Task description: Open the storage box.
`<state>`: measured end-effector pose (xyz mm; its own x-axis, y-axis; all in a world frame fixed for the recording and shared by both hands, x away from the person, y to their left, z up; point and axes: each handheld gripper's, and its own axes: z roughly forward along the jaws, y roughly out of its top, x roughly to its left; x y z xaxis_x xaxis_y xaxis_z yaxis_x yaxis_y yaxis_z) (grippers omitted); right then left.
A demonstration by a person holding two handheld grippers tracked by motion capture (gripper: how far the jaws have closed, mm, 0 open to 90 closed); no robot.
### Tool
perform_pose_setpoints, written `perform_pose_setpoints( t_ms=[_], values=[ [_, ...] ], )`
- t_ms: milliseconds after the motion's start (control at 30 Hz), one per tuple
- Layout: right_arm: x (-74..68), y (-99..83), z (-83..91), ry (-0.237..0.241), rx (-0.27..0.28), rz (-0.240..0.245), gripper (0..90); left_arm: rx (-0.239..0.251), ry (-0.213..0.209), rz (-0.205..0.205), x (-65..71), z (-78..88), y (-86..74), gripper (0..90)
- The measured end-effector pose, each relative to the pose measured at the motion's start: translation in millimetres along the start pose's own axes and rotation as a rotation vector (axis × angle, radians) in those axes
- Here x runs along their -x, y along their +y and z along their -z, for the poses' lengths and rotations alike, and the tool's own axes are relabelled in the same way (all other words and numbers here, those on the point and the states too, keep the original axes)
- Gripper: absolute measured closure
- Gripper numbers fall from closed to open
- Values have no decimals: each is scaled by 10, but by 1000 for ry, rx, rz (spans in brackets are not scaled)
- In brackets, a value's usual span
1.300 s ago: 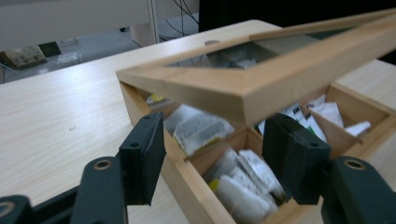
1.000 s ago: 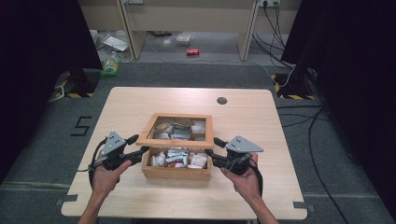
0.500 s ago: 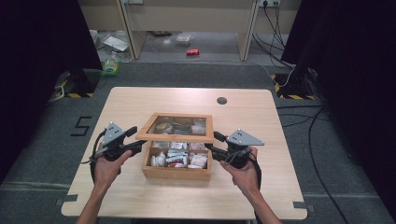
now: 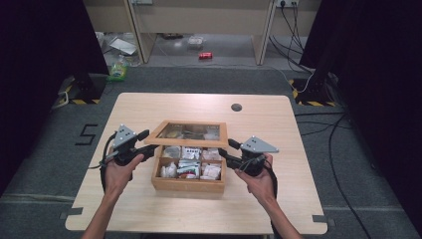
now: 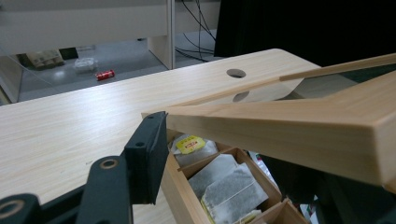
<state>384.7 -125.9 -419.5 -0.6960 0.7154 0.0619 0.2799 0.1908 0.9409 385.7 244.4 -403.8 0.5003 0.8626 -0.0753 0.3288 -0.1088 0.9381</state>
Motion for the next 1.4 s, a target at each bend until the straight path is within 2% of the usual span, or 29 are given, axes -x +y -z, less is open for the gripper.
perform_pose_setpoints(
  t_ms=[200, 333, 500, 633, 767, 967, 1267, 1400],
  values=[
    [72, 50, -142, -30, 20, 5, 481, -1, 1, -9, -17, -15, 57, 413],
    [122, 101, -200, -47, 37, 2, 508, -3, -2, -9, -27, -19, 72, 404],
    [165, 138, -256, -71, 28, 52, 531, 15, 5, 3, -36, -19, 73, 419],
    [189, 163, -271, -68, 28, 64, 535, 17, 24, 13, -60, -8, 45, 438],
    [209, 184, -308, -78, 15, 79, 534, -5, 30, 25, -107, 7, -63, 430],
    [275, 289, -358, -86, 43, 62, 544, -32, 40, 60, -227, 40, -244, 425],
    [382, 429, -439, -92, 60, 9, 558, -95, 66, 105, -409, 67, -585, 403],
    [400, 466, -465, -103, 58, 5, 566, -132, 94, 90, -483, 63, -690, 386]
  ],
)
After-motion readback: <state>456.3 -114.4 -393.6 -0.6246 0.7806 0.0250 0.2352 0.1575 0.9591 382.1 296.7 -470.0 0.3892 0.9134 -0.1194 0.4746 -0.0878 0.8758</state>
